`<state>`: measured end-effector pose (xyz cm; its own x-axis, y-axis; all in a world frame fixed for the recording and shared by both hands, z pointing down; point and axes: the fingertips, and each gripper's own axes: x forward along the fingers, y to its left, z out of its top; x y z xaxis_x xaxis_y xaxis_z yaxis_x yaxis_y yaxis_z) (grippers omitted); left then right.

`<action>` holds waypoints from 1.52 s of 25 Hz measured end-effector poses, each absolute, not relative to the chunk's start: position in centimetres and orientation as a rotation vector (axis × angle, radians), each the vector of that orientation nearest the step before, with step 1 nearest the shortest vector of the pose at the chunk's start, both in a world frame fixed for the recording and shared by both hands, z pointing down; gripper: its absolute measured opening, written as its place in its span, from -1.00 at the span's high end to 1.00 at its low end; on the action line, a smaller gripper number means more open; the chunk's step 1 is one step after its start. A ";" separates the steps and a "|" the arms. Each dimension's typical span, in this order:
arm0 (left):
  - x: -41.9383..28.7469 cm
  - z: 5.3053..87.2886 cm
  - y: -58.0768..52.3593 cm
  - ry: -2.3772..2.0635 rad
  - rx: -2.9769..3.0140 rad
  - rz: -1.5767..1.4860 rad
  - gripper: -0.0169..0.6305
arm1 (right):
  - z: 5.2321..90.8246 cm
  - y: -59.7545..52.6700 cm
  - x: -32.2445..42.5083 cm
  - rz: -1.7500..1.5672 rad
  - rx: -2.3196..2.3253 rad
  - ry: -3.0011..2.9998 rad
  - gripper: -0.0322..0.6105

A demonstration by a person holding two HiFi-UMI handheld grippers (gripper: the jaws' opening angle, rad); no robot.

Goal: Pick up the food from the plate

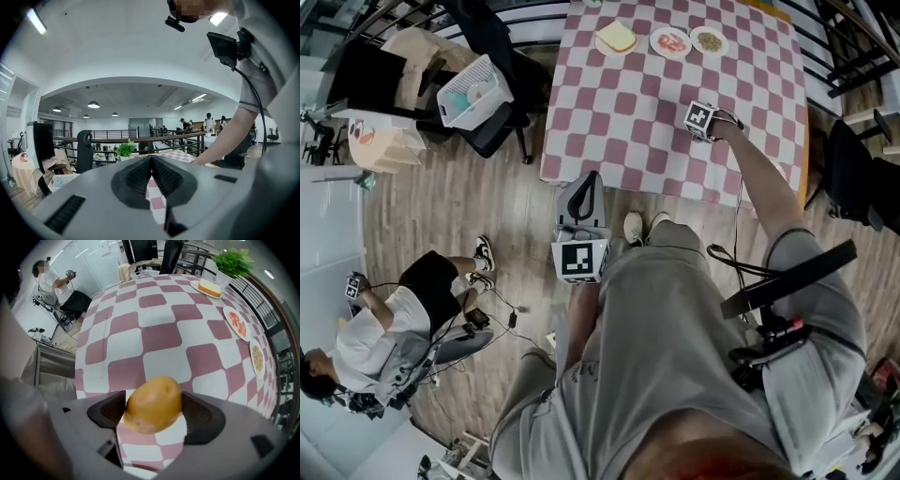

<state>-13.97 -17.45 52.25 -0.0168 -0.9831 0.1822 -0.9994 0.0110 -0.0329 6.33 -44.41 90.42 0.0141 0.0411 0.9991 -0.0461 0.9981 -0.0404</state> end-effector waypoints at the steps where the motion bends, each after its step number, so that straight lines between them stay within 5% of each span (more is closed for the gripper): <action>1: -14.0 51.9 -17.6 -2.158 2.131 0.223 0.92 | 90.3 -44.5 6.3 0.077 0.017 -1.565 -0.23; 15: -13.0 50.2 -17.9 -2.129 2.206 0.141 0.92 | 81.8 -46.3 4.6 -0.011 0.105 -1.694 -0.23; 26: -12.3 48.2 -21.4 -2.022 2.347 0.035 0.92 | 64.0 -47.8 1.1 0.057 0.384 -2.098 -0.23; 38: -10.6 47.1 -26.4 -1.880 2.491 -0.020 0.92 | 45.9 -37.2 3.7 0.184 0.807 -2.830 -0.23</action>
<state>-10.57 -26.39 47.07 0.2743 -0.9616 0.0023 -0.9614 -0.2742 0.0243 3.66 -37.19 45.93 -0.8330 -0.5084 0.2184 -0.5324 0.8439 -0.0659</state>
